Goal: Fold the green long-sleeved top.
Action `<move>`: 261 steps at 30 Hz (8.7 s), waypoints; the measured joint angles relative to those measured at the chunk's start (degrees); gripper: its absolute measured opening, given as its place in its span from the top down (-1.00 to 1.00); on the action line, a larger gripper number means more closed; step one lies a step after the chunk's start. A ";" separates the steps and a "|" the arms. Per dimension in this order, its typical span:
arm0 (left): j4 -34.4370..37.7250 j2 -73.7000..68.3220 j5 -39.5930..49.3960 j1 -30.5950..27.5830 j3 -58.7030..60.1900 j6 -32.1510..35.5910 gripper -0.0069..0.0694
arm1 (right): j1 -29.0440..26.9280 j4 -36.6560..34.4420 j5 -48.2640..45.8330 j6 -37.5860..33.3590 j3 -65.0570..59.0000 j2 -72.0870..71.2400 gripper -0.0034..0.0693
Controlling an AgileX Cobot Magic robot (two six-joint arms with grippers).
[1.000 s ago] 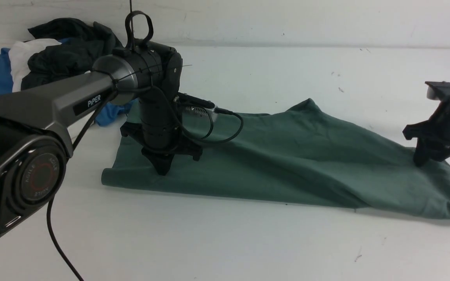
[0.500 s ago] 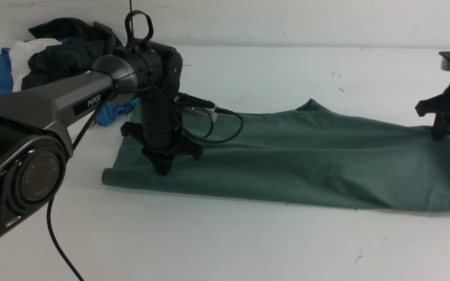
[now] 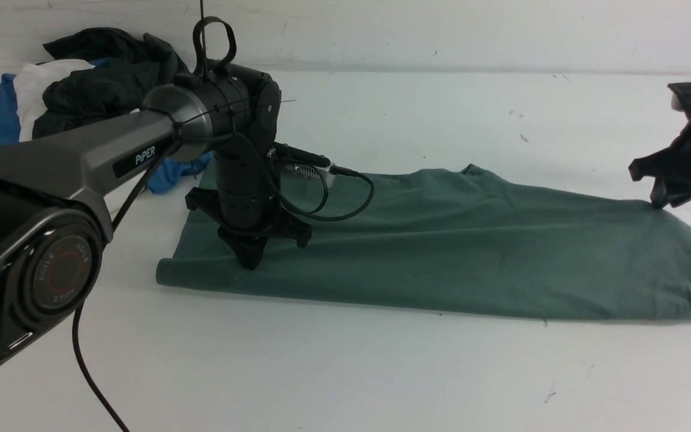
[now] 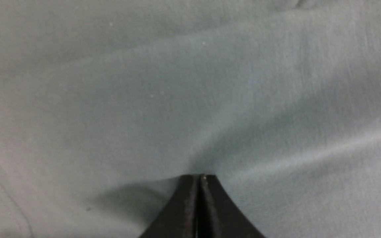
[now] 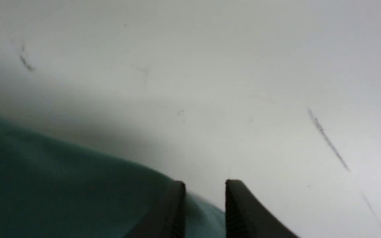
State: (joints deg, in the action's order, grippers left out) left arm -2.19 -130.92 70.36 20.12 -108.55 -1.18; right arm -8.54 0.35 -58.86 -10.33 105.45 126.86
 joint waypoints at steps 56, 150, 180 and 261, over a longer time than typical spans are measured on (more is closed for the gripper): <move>5.16 20.05 0.12 -11.42 14.82 0.06 0.83 | -7.63 -5.25 -9.96 6.67 -14.28 -4.07 0.78; 21.34 12.33 -6.10 -4.62 14.82 7.90 0.83 | 32.23 -11.07 -11.93 10.81 -8.80 -7.59 0.94; 13.90 0.36 0.20 -5.14 -18.23 7.69 0.81 | 32.48 -5.38 -10.72 12.99 -13.95 -5.17 0.95; 18.34 -13.31 -3.12 1.47 -31.48 18.63 -0.06 | 32.04 -9.35 -10.37 12.53 -13.32 -4.13 0.95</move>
State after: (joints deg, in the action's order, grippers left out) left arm 16.16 -144.23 67.24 21.59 -140.03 17.45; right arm 23.51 -9.00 -69.23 2.20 92.13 122.73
